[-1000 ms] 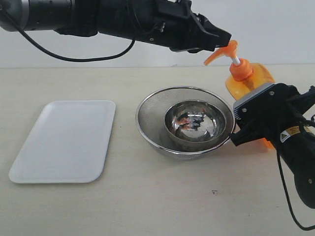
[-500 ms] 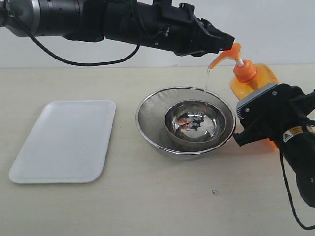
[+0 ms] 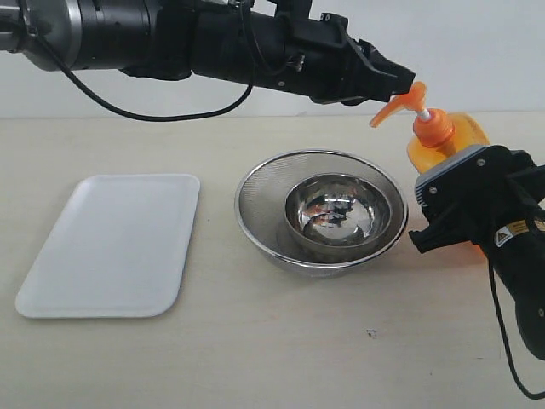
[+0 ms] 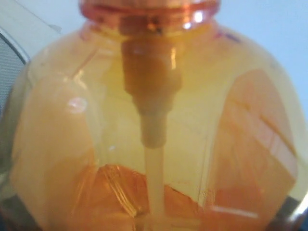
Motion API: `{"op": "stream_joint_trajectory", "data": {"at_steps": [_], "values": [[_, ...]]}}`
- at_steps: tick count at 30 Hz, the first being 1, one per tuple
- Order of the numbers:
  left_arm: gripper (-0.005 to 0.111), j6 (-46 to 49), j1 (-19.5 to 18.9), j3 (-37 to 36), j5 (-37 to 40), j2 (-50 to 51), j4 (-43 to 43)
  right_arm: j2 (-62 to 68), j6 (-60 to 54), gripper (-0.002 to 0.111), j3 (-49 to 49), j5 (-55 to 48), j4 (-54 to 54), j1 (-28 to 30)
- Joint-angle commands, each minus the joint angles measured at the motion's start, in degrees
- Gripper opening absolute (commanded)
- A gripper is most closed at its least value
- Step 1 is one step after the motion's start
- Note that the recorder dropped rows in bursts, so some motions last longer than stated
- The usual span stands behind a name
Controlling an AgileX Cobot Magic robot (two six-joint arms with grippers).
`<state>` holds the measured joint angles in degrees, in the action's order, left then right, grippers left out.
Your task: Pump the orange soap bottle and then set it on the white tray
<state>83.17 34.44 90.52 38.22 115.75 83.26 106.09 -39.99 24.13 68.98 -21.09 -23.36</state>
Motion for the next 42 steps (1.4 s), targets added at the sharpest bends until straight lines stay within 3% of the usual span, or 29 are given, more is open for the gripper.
{"op": "stream_joint_trajectory", "data": {"at_steps": [1, 16, 23, 30, 42], "values": [[0.005, 0.4, 2.1, -1.3, 2.1, 2.8, -5.2, -0.3, 2.4, 0.0, 0.6, 1.0, 6.9, -0.6], [0.005, -0.4, -2.0, -1.4, 2.4, -6.9, -5.3, -0.3, 3.5, 0.0, 0.6, 1.0, 5.4, -0.6], [0.005, -0.5, -3.9, -5.7, 2.2, -13.7, -5.3, -0.3, 4.1, 0.0, 0.6, 1.0, 4.4, -0.6], [0.005, 1.8, -4.7, -14.5, -1.4, -24.9, -4.6, -0.3, 7.9, 0.0, 0.6, 1.0, 2.9, -0.6], [0.005, 11.0, -4.6, -39.7, -10.4, -56.2, 6.8, -0.3, 15.8, 0.0, 0.6, 1.0, 0.2, -0.6]]}}
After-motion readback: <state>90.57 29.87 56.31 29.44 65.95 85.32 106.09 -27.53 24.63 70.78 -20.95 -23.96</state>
